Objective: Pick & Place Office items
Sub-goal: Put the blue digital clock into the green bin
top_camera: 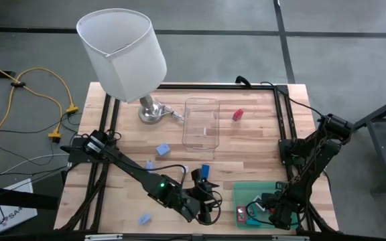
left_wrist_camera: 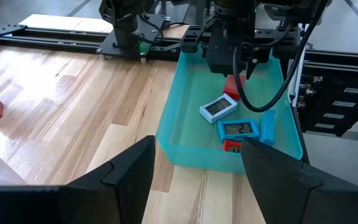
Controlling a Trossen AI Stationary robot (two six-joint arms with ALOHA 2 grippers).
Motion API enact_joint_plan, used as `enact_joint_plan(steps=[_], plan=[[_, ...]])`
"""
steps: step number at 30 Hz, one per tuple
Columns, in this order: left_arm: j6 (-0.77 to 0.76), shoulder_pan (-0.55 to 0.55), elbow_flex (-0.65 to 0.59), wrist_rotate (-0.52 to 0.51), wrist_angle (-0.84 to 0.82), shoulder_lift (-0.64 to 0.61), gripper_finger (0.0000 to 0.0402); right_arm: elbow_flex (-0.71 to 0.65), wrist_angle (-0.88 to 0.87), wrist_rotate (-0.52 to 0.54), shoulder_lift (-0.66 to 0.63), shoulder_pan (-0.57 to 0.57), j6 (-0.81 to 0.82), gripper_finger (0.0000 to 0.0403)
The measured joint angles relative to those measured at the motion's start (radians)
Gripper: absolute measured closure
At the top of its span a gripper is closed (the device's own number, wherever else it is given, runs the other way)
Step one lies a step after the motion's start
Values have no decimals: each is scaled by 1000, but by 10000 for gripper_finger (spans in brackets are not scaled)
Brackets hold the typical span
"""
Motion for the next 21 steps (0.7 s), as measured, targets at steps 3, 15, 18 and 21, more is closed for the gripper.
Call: enact_joint_plan(steps=[3, 15, 18, 21], plan=[[0, 0, 0, 0, 0, 0, 170, 0, 2, -3, 0, 0, -13, 225], [-57, 0, 0, 0, 1, 0, 170, 0, 15, -177, -4, -119, -238, 225], [-79, 0, 0, 5, -2, -6, 170, 0, 15, -244, -4, -169, -293, 225], [-83, 0, 0, 22, -6, -22, 170, 0, 15, -317, -5, -214, -345, 225]])
